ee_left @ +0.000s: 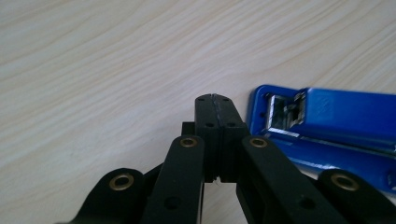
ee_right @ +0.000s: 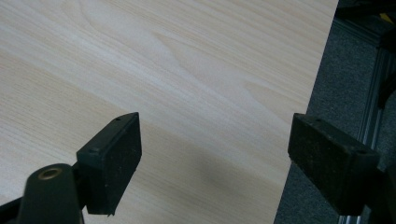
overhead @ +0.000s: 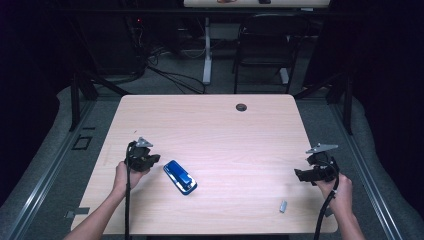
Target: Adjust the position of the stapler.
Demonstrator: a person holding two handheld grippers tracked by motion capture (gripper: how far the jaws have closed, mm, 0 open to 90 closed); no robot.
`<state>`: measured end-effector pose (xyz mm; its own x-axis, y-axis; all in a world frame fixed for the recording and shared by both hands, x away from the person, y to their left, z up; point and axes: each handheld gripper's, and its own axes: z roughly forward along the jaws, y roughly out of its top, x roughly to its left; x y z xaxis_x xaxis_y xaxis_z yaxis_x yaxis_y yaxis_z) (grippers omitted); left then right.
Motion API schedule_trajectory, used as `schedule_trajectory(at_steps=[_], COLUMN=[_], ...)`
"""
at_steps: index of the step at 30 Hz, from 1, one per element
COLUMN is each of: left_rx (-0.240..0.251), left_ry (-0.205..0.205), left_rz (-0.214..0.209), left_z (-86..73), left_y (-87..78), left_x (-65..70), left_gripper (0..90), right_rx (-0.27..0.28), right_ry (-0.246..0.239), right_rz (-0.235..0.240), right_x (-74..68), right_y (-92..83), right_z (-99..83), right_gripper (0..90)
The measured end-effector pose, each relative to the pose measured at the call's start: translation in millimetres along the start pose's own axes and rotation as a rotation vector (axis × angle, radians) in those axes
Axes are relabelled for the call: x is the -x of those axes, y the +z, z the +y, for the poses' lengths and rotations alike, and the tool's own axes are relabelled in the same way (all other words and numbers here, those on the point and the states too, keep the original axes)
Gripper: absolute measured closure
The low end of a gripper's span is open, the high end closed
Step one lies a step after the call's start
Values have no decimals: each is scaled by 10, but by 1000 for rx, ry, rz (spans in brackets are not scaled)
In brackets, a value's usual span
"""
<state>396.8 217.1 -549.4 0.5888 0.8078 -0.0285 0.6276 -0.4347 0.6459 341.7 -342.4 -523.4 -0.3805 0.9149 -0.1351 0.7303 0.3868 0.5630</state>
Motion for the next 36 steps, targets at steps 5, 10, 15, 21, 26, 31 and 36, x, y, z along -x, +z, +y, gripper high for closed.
schedule_trajectory(at_steps=[5,10,15,21,26,31,36], left_rx=[-24,-34,-40,-50,-56,-42,-50], left_ry=[19,19,29,49,71,80,82], left_rz=[5,-19,-43,-69,-103,-111,-127], left_z=[19,9,-4,-11,-3,1,-3], left_y=[57,124,157,184,176,158,142], left_x=[23,-24,-24,-3,26,46,28], left_gripper=[900,900,900,900,900,900,900], right_rx=[5,3,13,6,8,7,3], right_ry=[-6,2,-1,-2,-4,-3,-5], right_rz=[-2,1,1,8,12,9,13], right_x=[-3,25,28,27,23,16,13], right_y=[-25,-25,-60,-46,-47,-46,-36], right_z=[-5,-17,-14,-14,-10,-14,-17], right_gripper=[175,179,181,182,184,184,184])
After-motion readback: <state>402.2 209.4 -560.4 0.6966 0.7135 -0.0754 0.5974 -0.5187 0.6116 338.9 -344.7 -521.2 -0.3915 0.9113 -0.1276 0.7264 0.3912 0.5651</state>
